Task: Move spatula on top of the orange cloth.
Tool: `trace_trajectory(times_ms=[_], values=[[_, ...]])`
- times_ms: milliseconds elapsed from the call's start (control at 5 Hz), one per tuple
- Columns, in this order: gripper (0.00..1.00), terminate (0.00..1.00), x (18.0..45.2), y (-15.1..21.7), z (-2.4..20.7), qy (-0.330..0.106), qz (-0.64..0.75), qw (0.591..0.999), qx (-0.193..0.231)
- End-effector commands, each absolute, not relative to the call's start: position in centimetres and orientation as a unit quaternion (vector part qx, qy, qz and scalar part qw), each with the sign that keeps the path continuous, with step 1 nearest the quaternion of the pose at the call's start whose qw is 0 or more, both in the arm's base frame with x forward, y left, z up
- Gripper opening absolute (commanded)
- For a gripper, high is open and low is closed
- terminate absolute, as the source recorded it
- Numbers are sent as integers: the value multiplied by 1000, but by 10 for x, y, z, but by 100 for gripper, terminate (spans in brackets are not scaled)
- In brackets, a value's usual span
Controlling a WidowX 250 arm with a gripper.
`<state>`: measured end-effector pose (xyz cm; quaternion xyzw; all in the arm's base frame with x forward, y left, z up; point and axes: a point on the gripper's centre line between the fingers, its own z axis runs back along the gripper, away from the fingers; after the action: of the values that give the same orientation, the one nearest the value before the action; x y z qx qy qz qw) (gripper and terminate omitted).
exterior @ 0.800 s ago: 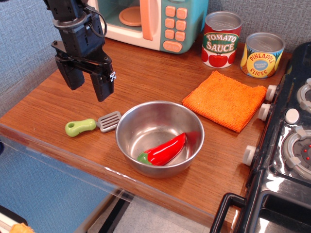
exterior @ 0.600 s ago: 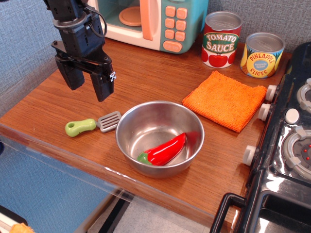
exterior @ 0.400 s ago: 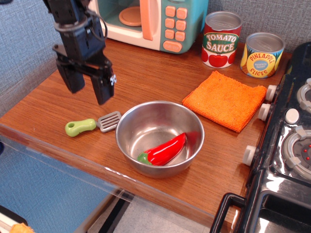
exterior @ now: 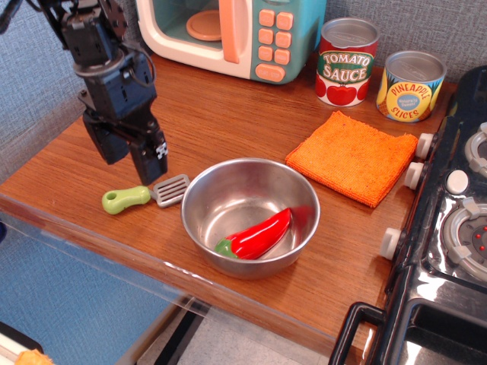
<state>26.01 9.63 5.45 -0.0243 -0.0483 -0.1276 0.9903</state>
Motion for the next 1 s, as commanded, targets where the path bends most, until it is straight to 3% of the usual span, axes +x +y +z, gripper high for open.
trace_trajectory(times_ms=[0,600,800], values=[[100,0,262,111,43,-5,-226,967,117],[100,0,276,100,18,11,-234,968,85],[0,0,276,104,17,5,-219,973,67]])
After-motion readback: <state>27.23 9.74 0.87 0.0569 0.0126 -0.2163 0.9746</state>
